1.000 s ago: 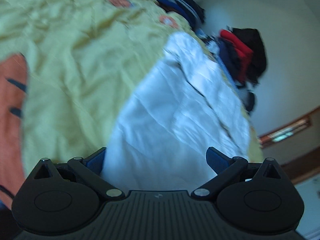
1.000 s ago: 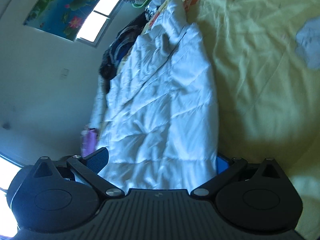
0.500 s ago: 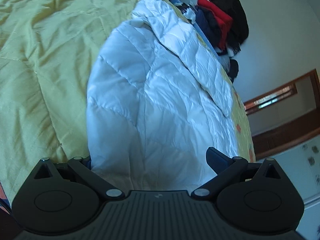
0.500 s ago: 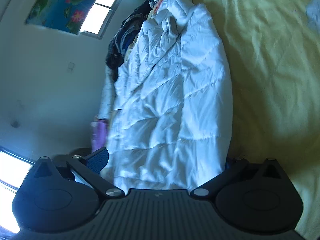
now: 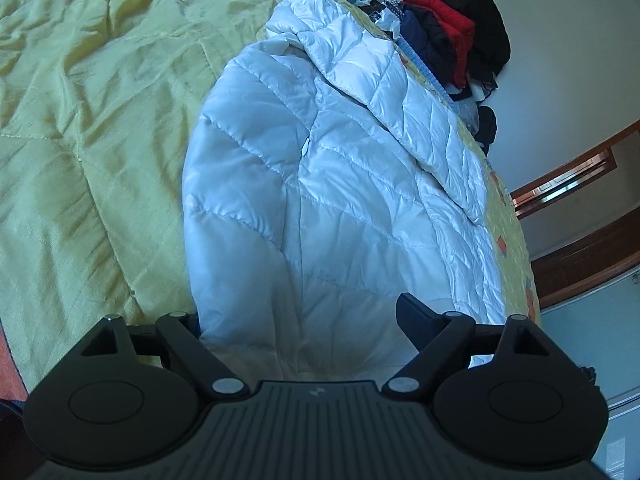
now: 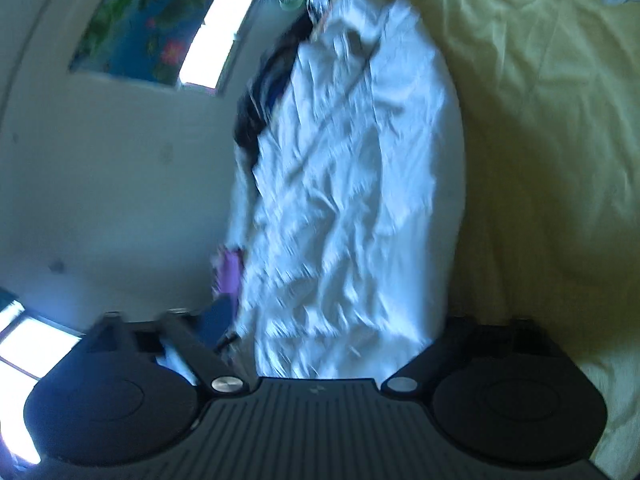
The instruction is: Fold small clothes
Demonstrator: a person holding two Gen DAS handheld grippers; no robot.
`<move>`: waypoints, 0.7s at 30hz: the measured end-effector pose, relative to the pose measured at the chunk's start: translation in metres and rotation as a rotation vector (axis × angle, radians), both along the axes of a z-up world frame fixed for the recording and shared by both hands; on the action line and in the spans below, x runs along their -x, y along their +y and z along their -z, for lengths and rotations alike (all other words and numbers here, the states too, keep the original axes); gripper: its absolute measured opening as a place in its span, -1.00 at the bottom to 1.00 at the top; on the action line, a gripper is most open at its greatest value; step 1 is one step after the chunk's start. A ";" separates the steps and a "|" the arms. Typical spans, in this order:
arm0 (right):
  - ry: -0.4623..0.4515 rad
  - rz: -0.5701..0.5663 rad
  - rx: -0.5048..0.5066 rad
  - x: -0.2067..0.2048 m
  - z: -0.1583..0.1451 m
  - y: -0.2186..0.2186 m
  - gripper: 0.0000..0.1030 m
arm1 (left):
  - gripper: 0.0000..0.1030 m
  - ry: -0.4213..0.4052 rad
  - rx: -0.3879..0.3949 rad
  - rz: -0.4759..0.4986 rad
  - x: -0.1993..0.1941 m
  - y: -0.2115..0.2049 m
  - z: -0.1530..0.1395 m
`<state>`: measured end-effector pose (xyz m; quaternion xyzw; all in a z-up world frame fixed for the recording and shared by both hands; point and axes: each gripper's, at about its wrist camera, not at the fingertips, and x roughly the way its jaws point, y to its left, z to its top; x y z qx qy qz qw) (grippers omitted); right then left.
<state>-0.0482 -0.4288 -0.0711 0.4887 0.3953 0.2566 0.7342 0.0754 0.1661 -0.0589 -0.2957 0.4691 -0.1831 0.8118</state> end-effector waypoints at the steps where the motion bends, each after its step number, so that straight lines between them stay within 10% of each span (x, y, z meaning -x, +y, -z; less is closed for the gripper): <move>1: 0.026 -0.011 0.008 0.000 0.004 0.002 -0.24 | 0.62 0.001 -0.003 -0.004 0.000 0.000 0.000; 4: 0.113 -0.026 -0.013 0.004 0.026 0.006 -0.77 | 0.11 0.004 -0.027 -0.001 0.002 -0.001 0.001; 7: 0.112 -0.001 -0.081 0.009 0.033 0.001 -0.75 | -0.28 0.016 -0.049 -0.011 0.003 0.001 0.003; 13: 0.120 -0.010 -0.113 0.009 0.033 -0.002 -0.69 | -0.29 0.048 0.011 0.035 0.008 0.001 0.010; 16: 0.108 -0.011 -0.099 0.009 0.031 0.003 -0.70 | -0.74 0.056 -0.026 0.003 0.009 -0.001 0.013; 21: 0.097 -0.024 -0.095 0.012 0.029 0.003 -0.72 | -0.84 0.047 -0.018 0.025 0.014 -0.001 0.010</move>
